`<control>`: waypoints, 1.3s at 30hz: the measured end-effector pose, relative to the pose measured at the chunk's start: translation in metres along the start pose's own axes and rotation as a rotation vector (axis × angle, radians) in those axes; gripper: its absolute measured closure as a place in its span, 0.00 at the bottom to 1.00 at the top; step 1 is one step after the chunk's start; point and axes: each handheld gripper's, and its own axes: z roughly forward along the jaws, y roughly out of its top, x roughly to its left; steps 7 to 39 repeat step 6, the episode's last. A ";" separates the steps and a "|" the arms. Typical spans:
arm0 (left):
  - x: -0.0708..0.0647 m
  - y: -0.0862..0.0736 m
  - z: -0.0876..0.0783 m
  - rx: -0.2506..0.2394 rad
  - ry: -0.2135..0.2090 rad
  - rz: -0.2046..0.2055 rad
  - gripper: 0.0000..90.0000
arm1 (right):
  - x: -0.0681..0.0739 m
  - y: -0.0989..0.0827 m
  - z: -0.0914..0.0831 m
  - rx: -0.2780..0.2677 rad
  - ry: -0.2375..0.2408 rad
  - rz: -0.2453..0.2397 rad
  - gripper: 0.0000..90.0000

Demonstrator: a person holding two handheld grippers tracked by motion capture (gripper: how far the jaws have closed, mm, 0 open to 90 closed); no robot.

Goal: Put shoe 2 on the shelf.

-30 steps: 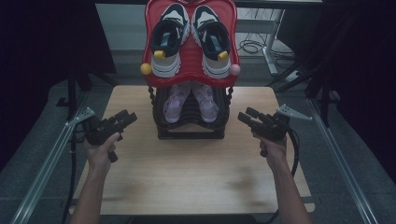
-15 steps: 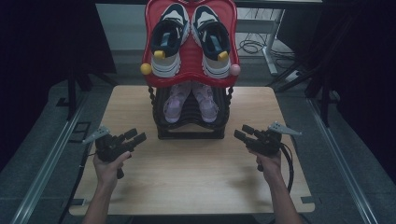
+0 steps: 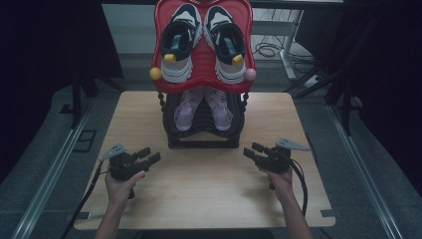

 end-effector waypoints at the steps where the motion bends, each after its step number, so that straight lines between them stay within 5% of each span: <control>1: 0.000 0.000 0.000 0.000 -0.001 -0.001 0.44 | 0.000 0.000 0.000 -0.003 0.002 0.001 0.48; 39: 0.000 -0.001 0.002 0.005 0.001 0.001 0.44 | 0.000 0.000 -0.002 -0.001 0.000 0.000 0.47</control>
